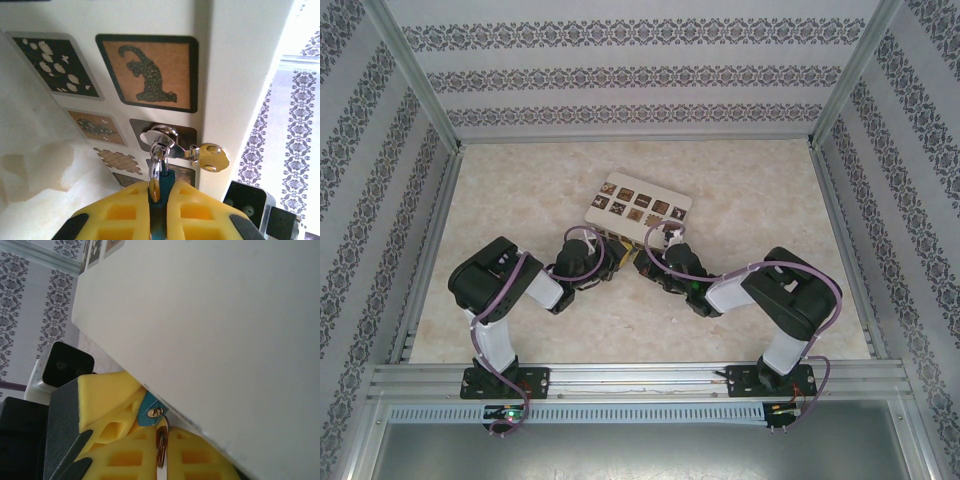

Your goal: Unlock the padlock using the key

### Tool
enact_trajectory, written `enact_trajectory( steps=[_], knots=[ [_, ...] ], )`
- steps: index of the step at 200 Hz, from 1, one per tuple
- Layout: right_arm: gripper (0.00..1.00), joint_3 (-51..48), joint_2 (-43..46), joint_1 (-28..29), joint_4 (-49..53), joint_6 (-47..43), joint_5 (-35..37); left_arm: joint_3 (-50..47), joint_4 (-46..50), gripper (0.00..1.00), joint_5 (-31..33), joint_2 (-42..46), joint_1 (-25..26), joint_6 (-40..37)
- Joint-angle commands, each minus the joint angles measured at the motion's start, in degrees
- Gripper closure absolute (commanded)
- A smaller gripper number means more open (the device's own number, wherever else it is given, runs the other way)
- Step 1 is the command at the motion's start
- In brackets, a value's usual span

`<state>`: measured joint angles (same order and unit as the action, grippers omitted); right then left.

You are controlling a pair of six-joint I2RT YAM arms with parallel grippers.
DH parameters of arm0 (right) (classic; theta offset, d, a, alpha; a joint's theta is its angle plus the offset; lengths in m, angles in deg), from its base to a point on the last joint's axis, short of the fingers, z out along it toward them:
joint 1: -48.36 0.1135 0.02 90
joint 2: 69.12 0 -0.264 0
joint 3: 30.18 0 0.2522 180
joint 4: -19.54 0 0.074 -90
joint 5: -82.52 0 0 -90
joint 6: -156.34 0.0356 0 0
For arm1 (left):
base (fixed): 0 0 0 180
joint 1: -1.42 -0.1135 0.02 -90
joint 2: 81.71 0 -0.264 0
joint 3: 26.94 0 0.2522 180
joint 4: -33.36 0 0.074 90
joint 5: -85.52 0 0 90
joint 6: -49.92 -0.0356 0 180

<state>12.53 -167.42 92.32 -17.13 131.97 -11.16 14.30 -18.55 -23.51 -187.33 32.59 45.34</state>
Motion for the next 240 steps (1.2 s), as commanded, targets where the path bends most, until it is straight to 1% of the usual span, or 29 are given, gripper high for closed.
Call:
enact_trajectory(
  steps=[1,23,50,61,70,96,120,128,158,173,190,209,240],
  knots=[
    [0.85,-1.7,3.7,-0.5,-1.5,-2.0,-0.6,1.8,3.4,0.95,1.0,3.2,0.5,-3.0],
    [0.73,-3.8,7.8,-0.9,1.4,-4.6,0.6,2.3,4.5,0.97,0.8,4.9,0.6,-2.2],
    [0.67,-5.8,14.9,-1.5,7.5,-11.3,1.8,2.9,7.6,1.00,0.6,7.2,0.6,-1.6],
    [0.64,-5.9,18.5,-1.5,12.5,-15.7,2.3,3.1,9.1,1.00,0.5,8.4,0.5,-1.5],
    [0.62,-5.4,21.7,-1.3,16.8,-20.8,2.9,3.2,10.8,1.00,0.7,9.6,0.6,-1.4],
    [0.52,-1.6,30.6,1.7,31.2,-39.7,7.2,3.2,15.4,1.00,1.7,12.8,0.6,-1.2],
    [0.45,-0.8,35.4,5.1,35.2,-58.2,10.5,3.8,17.9,1.00,1.4,14.3,0.6,-0.6],
    [0.45,-1.0,36.3,6.1,35.9,-64.4,11.4,3.8,17.9,1.00,1.2,14.3,0.6,0.0],
    [0.45,-2.0,36.8,9.6,36.2,-86.1,15.0,3.9,17.5,1.00,1.2,14.2,0.5,1.4],
    [0.39,-2.0,35.6,10.6,35.9,-94.0,16.7,4.1,18.6,1.00,1.3,14.5,0.6,1.2],
    [0.35,-1.2,33.5,10.8,35.4,-100.0,18.6,4.4,19.2,1.00,1.2,14.6,0.6,1.2],
    [0.34,0.6,30.7,10.9,35.4,-104.6,21.1,5.2,20.1,1.00,0.2,14.3,0.6,1.3],
    [0.34,2.2,25.4,10.3,32.7,-109.0,20.4,5.7,19.9,1.00,-0.9,13.5,0.5,2.2]
  ],
)
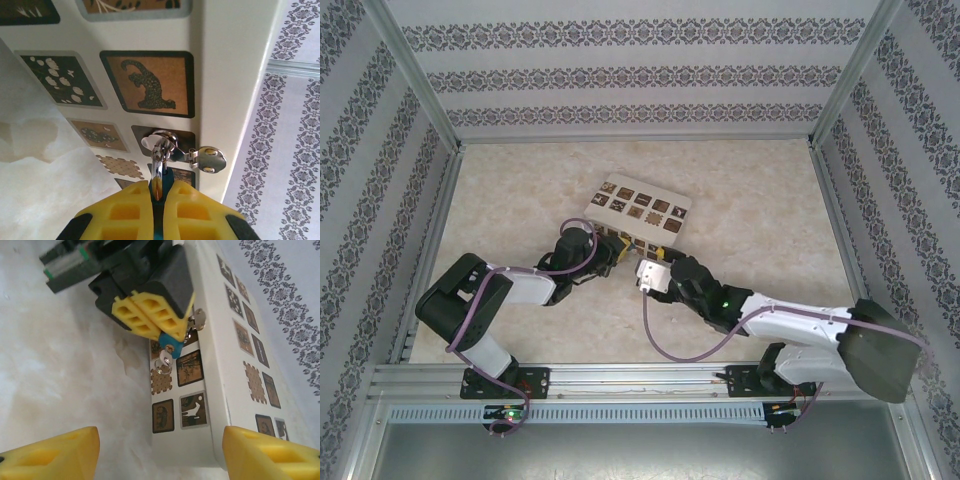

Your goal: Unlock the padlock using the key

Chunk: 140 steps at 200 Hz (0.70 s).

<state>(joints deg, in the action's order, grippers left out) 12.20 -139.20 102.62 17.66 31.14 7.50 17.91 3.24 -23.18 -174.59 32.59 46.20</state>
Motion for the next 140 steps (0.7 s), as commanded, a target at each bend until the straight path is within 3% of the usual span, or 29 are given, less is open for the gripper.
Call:
enact_trajectory(
  steps=[1,64,140],
  knots=[
    [0.35,2.6,-2.9,-0.1,-2.1,-8.2,1.6,2.1,-1.9,1.00,-1.2,0.7,0.5,1.4],
    [0.51,7.4,-8.5,-5.1,-1.3,-11.1,-7.9,2.5,-3.9,1.00,-2.7,-0.8,0.5,2.2],
    [0.61,9.8,-13.1,-6.5,-1.6,-11.7,-11.3,2.8,-4.4,1.00,-3.3,-1.9,0.5,2.6]
  ],
)
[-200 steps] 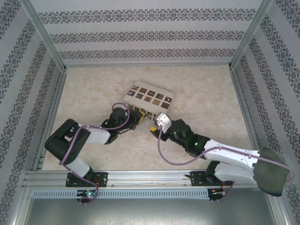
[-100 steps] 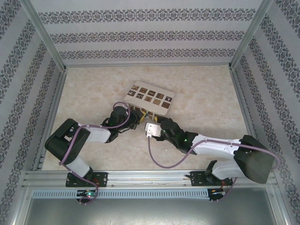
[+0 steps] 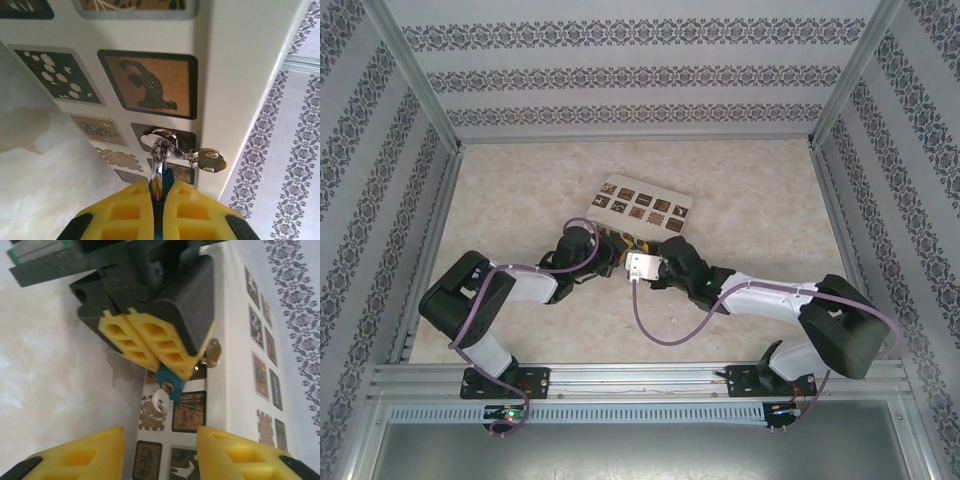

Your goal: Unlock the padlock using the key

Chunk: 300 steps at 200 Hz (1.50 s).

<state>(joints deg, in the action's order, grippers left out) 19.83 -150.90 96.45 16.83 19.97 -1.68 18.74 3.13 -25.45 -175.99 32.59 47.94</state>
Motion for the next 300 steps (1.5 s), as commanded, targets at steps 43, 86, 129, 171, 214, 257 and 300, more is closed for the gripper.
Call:
enact_trajectory(
  steps=[43,86,129,171,214,257,300],
  knots=[
    [0.70,2.9,-3.6,-0.7,-2.8,0.3,-1.2,1.8,-4.5,1.00,-0.9,-0.4,0.5,0.9],
    [0.76,3.2,-4.5,-0.7,-3.6,0.5,-0.8,1.7,-5.2,1.00,-1.1,-0.6,0.5,1.2],
    [0.79,3.3,-5.9,-0.7,-4.8,0.3,0.5,1.6,-5.9,1.00,-1.1,-0.7,0.5,1.4],
    [0.80,3.0,-6.9,-0.8,-6.9,0.7,1.4,1.6,-6.5,1.00,-1.3,-0.9,0.5,1.8],
    [0.82,2.7,-8.1,-1.1,-9.1,1.8,1.8,1.6,-7.1,1.00,-1.4,-0.9,0.5,2.1],
    [0.89,2.9,-8.7,-1.2,-10.6,3.0,1.8,1.4,-7.3,1.00,-1.5,-0.7,0.5,2.3],
    [1.00,2.3,-8.4,-1.1,-12.2,5.6,2.3,1.3,-7.9,1.00,-1.5,-0.9,0.5,2.7]
  ],
)
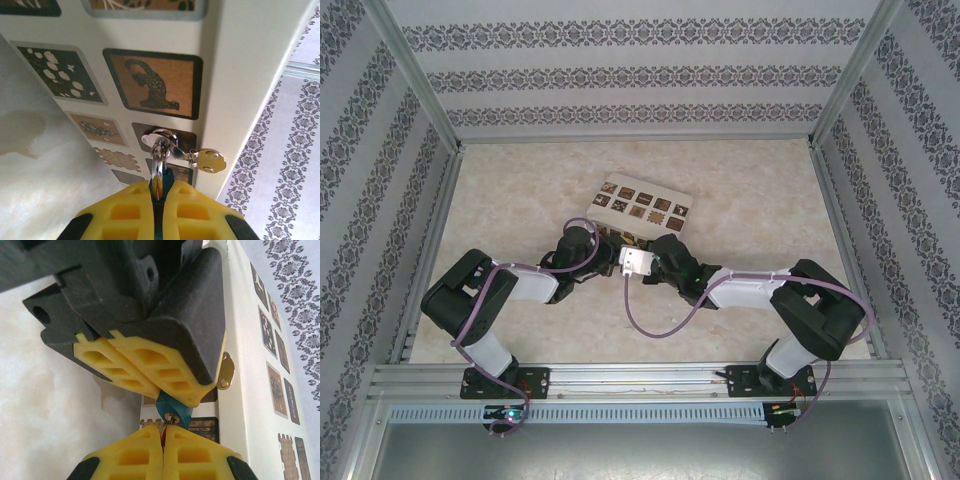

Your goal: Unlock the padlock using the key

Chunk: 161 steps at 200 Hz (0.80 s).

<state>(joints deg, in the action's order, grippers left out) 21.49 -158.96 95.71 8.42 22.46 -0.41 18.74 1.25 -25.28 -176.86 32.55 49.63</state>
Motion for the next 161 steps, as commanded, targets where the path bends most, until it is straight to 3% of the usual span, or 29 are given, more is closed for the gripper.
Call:
enact_trajectory(
  steps=[1,98,161],
  knots=[
    [1.00,0.5,-0.3,-0.3,-3.9,3.2,1.0,1.3,-6.0,1.00,-1.7,0.0,0.5,1.0],
    [1.00,-1.8,0.8,-0.2,-11.4,26.0,-2.5,1.4,-3.8,1.00,-2.0,0.4,1.4,0.5],
    [1.00,-7.2,1.3,0.4,-15.1,25.9,-2.8,0.3,-0.8,1.00,0.3,1.2,5.1,0.2]
  ],
)
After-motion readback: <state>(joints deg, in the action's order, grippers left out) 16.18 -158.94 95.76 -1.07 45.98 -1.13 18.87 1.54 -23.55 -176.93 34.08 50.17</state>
